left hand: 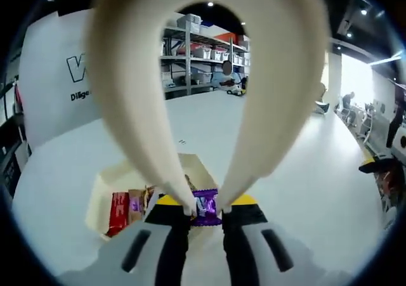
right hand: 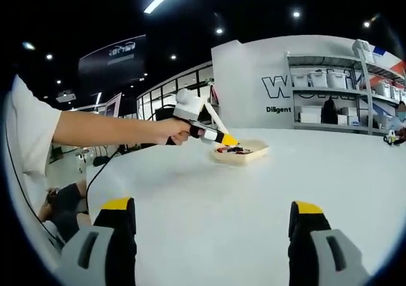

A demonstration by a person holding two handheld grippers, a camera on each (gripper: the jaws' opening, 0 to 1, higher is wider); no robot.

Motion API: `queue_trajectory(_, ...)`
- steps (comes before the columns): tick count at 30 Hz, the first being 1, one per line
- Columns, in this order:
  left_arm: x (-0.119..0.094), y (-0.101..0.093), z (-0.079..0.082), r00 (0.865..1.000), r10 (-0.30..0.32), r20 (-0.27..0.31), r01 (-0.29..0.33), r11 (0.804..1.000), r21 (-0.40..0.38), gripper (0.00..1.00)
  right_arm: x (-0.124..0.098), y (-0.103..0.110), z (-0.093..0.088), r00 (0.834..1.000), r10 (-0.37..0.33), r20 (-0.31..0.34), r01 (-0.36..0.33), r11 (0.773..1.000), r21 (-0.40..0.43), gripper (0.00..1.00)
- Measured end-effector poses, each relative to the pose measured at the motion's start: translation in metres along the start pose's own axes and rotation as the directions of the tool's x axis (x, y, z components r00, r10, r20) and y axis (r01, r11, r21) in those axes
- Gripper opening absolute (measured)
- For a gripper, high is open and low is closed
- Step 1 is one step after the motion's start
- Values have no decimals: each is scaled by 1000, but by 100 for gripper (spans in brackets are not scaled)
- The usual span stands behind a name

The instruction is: Place the target food into the container with the food tongs after gripping and lifting it, then release it inside without dropping or visibly crushing the food.

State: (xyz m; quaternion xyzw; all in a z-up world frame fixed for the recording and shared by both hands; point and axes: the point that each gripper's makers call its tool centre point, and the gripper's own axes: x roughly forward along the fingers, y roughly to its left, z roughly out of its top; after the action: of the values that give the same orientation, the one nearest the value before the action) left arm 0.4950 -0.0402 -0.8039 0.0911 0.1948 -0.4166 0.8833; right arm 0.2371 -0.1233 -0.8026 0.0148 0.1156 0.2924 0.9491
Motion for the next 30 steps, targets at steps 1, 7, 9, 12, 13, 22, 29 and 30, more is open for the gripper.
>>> queue_trajectory(1,1,2,0,1000,7,5,-7,1000,4,16,1,0,0,1000,1,-3,-1,1000,-1,100)
queue_trajectory(7,13,23,0,997,71,5,-71,997,-36,16,9,2,-5,999,8,-46,-9,1000,-28,100)
queue_trajectory(9,16,23,-1,999,40,-7,-40,999,-21,17,11,1,-5,999,6,-49,-8,1000,-27,100)
queue_trajectory(12,23,29,-6,998,57,-27,-57,998,8,17,14,1,-5,999,8,-51,-10,1000,-27,100)
queue_trajectory(13,25,31,-5,998,59,-28,-59,998,10,17,14,1,-5,998,9,-54,-10,999,-30,100)
queue_trajectory(22,41,42,1,999,48,-21,-48,999,2,17,16,-4,-8,998,4,-71,-6,1000,-28,100)
queue_trajectory(29,45,39,1,999,40,-1,-40,991,128,25,19,0,-5,998,11,-61,-13,1000,-27,100)
queue_trajectory(30,45,40,2,999,45,-3,-44,990,132,26,19,0,-4,998,13,-61,-14,1000,-24,100)
